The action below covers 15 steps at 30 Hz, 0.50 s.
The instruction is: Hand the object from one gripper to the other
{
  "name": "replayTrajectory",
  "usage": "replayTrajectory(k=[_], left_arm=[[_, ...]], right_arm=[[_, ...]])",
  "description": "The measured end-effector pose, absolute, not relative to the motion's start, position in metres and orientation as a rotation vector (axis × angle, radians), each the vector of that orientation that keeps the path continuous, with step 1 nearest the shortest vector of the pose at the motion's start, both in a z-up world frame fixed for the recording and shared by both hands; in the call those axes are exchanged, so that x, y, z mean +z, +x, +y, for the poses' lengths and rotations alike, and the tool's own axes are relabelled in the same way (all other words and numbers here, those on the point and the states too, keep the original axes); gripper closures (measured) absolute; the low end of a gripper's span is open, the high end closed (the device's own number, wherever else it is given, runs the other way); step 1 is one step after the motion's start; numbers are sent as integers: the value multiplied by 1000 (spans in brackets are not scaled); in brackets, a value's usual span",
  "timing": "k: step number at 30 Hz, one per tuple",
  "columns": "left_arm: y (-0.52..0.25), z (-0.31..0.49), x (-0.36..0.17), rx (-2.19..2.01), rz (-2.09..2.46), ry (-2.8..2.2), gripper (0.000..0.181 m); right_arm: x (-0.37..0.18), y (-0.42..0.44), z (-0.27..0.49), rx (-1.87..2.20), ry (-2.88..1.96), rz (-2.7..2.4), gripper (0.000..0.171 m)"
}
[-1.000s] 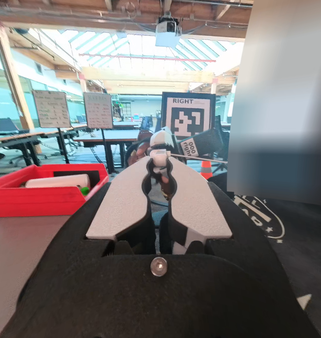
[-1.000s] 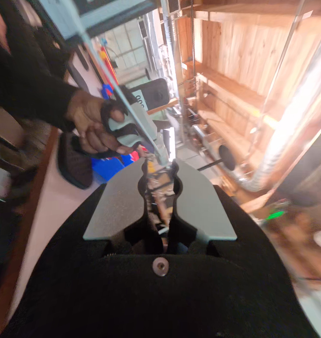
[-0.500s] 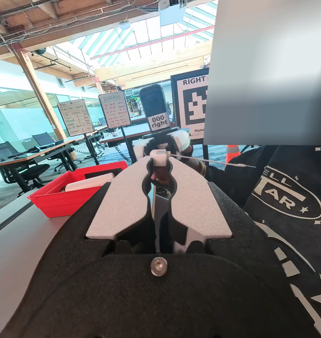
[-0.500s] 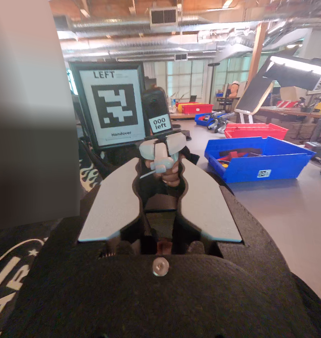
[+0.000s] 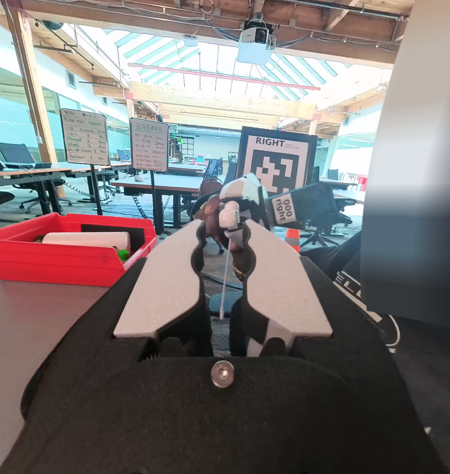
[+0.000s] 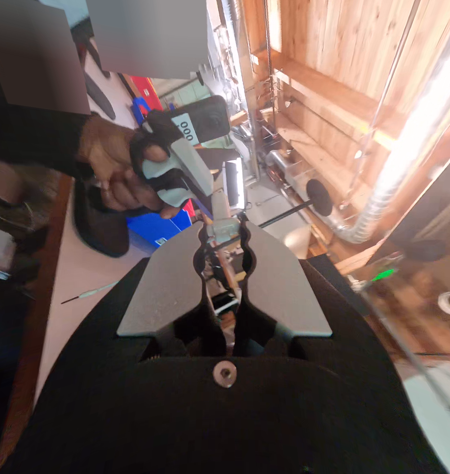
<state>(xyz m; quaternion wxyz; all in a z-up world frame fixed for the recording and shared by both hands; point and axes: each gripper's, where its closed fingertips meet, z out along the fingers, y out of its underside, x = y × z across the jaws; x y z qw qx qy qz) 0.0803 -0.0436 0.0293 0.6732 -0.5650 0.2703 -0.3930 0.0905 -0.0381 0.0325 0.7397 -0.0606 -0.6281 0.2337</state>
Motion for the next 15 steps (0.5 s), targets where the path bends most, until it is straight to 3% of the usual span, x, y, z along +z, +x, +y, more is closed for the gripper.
replayTrajectory(k=[8,11,15], left_arm=[[87,-50,29,-867,670,-1239,170],[86,-52,32,-837,688,-1204,170],[84,-55,34,-809,707,-1178,170]], right_arm=[[28,88,-42,475,-99,-1381,146],[30,89,-42,772,-245,-1429,141],[38,99,-48,1467,-520,-1482,127]])
